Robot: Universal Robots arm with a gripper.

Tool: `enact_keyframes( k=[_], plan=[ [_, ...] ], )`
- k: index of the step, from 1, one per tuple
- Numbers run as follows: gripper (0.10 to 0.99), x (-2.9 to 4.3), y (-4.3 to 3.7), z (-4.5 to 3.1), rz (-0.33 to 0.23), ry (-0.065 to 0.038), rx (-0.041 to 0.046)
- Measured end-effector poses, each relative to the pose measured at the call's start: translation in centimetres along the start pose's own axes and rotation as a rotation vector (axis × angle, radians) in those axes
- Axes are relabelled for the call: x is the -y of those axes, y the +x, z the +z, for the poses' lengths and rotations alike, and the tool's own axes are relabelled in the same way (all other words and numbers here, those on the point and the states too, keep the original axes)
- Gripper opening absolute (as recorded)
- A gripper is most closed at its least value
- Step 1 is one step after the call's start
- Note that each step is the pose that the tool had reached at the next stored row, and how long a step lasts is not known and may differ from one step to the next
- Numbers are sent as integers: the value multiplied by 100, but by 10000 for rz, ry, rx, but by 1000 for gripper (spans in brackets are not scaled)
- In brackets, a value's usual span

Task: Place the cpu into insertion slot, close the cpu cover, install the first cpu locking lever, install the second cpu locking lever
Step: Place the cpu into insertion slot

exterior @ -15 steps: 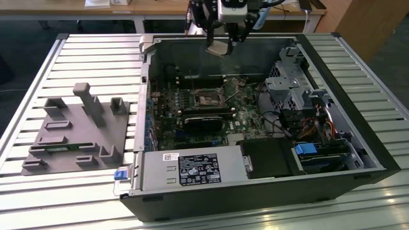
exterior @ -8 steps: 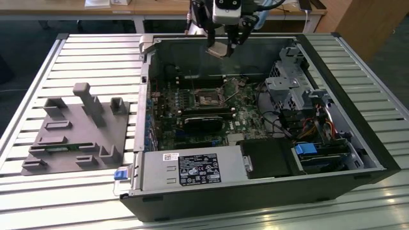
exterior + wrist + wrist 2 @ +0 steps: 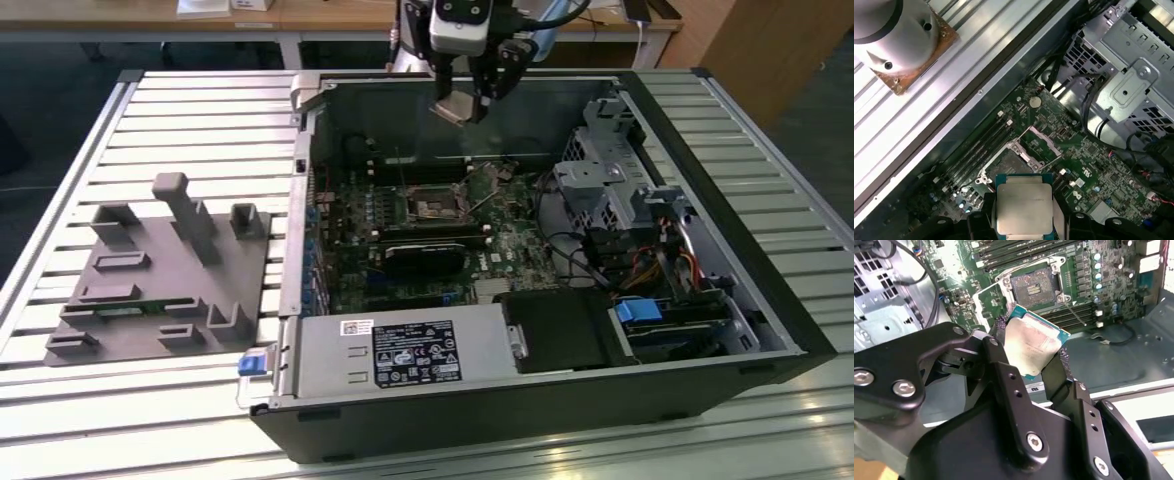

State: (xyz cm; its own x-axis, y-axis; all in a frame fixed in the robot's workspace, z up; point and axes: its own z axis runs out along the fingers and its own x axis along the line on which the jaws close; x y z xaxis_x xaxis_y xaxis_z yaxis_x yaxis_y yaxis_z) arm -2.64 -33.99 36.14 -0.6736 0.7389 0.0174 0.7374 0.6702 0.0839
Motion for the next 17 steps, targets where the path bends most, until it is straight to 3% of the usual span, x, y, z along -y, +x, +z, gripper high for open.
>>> enact_keyframes(
  k=[17],
  plan=[
    [537,13,7,111,1365,49,103]
  ],
)
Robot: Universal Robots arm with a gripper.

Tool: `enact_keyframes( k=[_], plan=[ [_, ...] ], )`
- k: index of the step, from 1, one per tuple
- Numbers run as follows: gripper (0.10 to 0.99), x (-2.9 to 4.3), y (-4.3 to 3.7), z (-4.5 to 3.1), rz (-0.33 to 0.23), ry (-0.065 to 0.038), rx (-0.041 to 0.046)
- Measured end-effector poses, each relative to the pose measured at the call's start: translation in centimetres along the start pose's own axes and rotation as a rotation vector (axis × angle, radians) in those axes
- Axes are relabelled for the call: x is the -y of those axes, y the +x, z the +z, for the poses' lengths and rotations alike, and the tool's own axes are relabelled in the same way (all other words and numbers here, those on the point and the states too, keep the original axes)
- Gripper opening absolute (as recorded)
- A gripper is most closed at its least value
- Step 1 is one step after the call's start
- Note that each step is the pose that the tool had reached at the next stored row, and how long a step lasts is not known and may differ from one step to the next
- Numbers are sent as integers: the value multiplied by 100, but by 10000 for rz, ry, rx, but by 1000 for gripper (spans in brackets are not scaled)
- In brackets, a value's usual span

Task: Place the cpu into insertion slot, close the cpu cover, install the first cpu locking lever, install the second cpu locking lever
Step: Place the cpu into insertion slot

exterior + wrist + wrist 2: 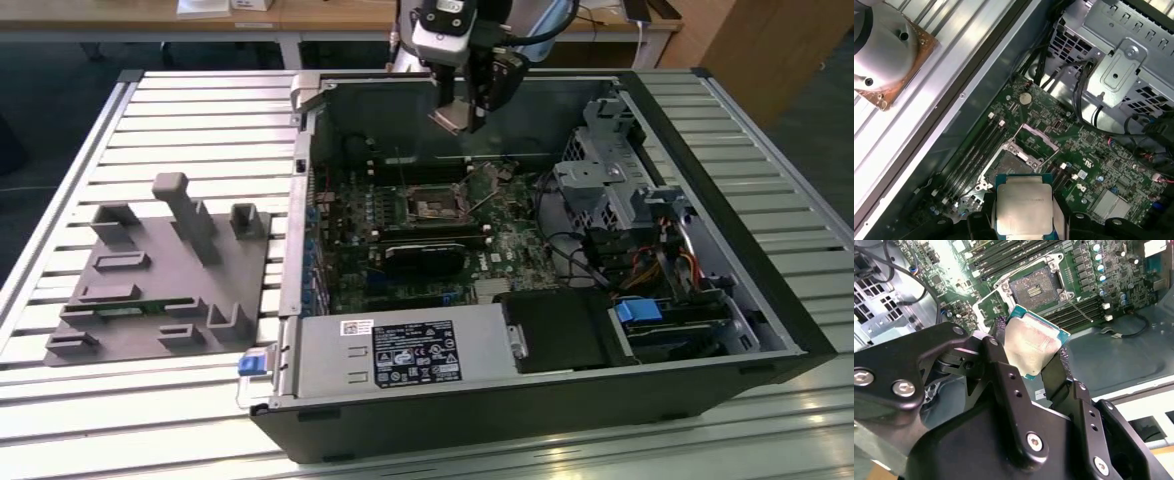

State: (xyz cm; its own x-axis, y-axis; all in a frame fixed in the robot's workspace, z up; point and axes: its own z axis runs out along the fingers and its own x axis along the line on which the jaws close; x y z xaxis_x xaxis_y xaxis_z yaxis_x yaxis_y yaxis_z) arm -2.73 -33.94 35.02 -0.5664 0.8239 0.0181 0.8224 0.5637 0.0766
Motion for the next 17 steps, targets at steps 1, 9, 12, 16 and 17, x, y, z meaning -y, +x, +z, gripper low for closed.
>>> enact_keyframes(
  k=[1,9,12,16,17],
  plan=[
    [537,1,0,10,66,14,5],
    [537,7,0,94,946,82,85],
    [537,9,1,125,1338,89,124],
    [537,10,4,158,1860,87,171],
    [537,11,5,165,1991,86,182]
  ],
)
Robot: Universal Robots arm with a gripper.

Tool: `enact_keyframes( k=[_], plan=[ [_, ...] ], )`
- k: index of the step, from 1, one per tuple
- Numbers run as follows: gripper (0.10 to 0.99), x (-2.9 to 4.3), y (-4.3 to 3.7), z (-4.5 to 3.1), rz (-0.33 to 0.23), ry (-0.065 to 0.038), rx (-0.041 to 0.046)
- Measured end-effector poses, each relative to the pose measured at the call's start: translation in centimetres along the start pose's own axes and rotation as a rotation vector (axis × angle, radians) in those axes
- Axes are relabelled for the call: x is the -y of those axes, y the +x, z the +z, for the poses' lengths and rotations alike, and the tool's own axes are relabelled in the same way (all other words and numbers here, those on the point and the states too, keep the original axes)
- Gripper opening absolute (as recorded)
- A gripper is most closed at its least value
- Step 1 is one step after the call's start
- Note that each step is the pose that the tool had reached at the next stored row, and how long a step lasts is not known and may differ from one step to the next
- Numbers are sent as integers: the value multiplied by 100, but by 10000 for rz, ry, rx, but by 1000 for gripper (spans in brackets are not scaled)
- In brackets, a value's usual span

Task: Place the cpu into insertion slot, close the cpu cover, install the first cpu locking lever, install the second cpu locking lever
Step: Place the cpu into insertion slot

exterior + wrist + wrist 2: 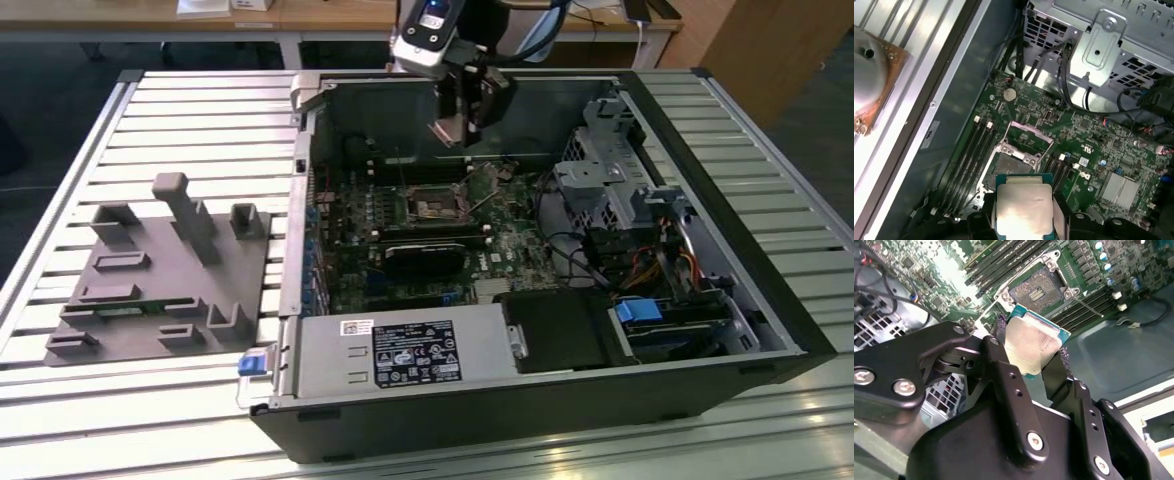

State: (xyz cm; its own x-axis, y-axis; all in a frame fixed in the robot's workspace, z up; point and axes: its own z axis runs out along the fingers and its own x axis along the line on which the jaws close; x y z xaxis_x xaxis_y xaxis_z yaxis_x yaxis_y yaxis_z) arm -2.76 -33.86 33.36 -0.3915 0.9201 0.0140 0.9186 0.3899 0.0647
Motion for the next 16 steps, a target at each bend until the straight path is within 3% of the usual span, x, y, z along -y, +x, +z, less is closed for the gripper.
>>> enact_keyframes(
  k=[16],
  plan=[
    [537,14,14,119,2030,-19,152]
  ],
)
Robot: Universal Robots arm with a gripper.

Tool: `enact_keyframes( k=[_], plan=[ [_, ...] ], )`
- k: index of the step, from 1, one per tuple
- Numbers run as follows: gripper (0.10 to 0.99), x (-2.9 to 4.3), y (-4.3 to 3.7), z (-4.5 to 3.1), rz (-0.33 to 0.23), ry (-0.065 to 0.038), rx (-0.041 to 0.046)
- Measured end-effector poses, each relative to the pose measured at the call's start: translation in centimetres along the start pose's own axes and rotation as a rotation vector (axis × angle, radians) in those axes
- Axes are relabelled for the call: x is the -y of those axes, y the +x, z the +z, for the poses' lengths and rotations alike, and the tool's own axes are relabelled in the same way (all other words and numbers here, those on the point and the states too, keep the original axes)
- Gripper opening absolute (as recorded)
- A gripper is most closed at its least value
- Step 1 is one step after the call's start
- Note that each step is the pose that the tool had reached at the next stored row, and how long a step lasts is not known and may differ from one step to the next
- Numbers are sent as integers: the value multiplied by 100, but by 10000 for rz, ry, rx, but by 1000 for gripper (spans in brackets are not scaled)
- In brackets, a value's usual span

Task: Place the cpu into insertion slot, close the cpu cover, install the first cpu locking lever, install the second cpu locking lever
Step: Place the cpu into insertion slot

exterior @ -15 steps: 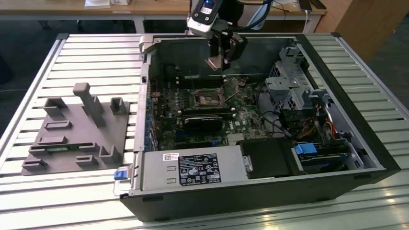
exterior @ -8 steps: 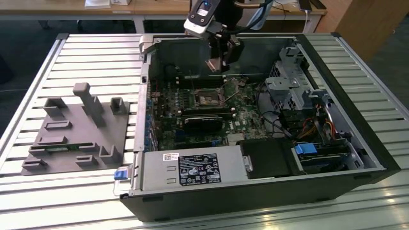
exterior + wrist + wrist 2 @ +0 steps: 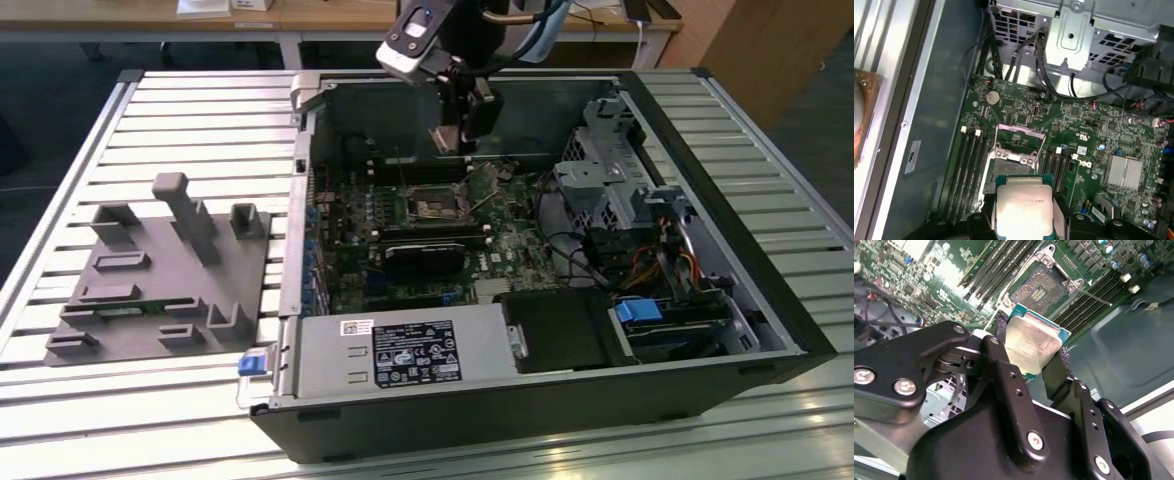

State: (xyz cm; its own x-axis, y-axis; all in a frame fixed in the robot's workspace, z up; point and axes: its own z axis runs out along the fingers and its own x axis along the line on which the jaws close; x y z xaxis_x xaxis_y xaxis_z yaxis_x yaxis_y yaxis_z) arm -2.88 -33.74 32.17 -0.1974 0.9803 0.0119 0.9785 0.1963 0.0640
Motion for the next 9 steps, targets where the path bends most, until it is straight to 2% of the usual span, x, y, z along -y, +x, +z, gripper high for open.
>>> enact_keyframes(
  k=[9],
  plan=[
    [537,12,25,81,877,-7,66]
  ],
)
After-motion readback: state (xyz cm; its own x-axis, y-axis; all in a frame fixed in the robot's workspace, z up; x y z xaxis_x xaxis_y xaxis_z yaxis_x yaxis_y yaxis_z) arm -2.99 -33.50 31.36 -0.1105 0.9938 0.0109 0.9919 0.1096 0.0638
